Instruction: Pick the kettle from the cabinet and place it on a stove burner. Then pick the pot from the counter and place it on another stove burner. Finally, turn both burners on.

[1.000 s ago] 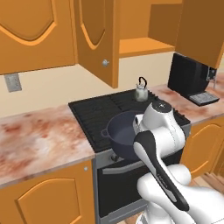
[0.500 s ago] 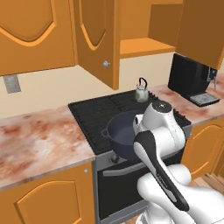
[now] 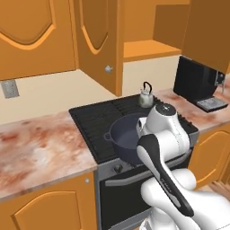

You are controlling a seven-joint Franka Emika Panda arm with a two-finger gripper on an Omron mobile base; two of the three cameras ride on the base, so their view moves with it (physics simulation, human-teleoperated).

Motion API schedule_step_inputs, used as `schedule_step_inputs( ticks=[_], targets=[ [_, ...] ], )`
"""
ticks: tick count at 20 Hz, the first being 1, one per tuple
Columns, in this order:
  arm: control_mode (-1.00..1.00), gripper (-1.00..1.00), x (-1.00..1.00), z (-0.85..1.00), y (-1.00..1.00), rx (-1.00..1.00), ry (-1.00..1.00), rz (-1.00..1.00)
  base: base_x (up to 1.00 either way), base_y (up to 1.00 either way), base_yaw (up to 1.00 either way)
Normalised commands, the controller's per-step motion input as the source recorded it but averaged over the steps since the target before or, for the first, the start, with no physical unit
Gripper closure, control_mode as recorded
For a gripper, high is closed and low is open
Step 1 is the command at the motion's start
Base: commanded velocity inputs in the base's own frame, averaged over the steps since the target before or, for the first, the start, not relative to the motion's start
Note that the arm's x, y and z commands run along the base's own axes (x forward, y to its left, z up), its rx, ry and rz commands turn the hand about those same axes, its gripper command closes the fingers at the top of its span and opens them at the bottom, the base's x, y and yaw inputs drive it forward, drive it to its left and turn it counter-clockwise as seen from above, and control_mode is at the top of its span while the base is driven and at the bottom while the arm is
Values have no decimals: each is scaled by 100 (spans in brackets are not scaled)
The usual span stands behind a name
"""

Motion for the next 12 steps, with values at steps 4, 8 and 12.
schedule_step_inputs(
  ticks=[4,8,12],
  targets=[
    [100,100,0,0,0,0,0,0,16,-42,0],
    [100,100,0,0,0,0,0,0,20,-36,0],
    [100,100,0,0,0,0,0,0,23,-15,0]
  ],
)
